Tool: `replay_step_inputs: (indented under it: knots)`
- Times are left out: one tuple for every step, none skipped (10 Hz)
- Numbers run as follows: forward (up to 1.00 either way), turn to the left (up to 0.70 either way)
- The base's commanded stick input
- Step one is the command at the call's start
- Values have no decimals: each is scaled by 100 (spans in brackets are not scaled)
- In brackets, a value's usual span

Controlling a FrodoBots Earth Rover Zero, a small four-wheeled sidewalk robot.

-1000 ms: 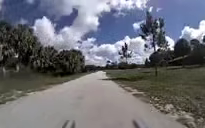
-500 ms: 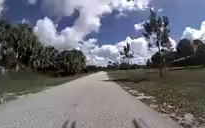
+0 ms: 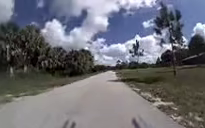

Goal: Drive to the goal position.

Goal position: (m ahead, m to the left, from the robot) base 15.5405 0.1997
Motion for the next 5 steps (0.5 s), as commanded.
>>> replay_step_inputs:
  knots:
    - [70, 0]
    - [70, 0]
    - [70, 8]
    - [70, 20]
    - [70, 32]
